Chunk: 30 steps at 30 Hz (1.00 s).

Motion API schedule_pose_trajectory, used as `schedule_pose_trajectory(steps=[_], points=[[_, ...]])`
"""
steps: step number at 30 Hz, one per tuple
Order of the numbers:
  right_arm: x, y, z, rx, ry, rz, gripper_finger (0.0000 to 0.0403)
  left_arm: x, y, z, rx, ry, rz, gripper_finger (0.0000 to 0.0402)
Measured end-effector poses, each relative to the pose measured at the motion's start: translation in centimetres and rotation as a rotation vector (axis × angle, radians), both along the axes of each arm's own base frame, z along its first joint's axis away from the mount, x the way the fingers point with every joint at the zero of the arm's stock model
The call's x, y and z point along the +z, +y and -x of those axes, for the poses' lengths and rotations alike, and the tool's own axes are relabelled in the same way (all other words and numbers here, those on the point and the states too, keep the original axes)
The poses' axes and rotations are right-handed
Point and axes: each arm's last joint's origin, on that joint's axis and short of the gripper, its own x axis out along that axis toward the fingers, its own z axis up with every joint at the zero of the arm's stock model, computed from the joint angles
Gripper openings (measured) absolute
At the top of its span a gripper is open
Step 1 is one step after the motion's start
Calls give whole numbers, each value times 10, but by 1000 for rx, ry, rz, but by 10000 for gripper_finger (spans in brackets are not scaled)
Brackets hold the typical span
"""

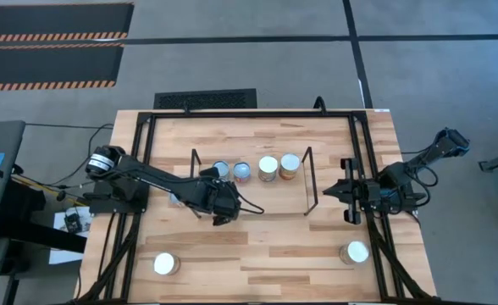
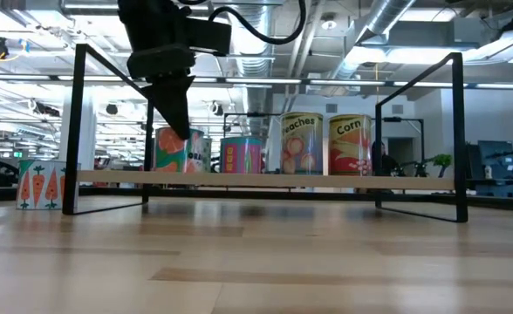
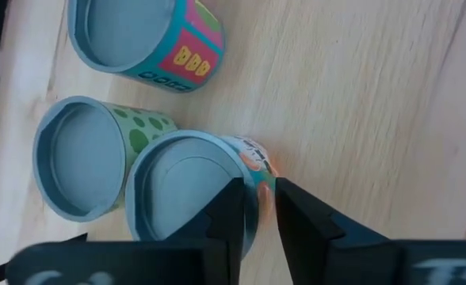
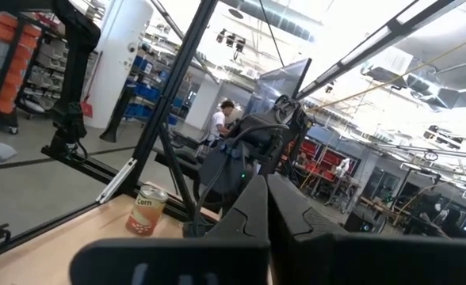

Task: Pick and place cans onto a shelf
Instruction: Put the canned oranges on the shelf, then put the canned peaches on the shelf aligned with the other canned peaches

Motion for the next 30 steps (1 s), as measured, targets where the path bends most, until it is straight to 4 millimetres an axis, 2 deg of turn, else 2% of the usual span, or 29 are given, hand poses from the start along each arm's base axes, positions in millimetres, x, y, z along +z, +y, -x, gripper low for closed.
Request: schedule_pose_trajectory(steps=[10,14,17,21,24,30], points=[[0,0,0,-2,0,1,7,28,1,1,-17,-67,-7,81],[0,0,0,-4,0,5,7,51,-2,5,-61,-145,-22,81],[0,0,0,-6,3,9,5,71,-12,15,-126,-255,-15,62],[-1,0,0,-6,6,10,5,95,-26,45,-222,-403,16,11],[-1,0,0,-6,5,10,5,99,-32,74,-271,-529,65,6],[1,-1,-2,-48,12,-14,5,72,-31,135,-338,-742,143,1]])
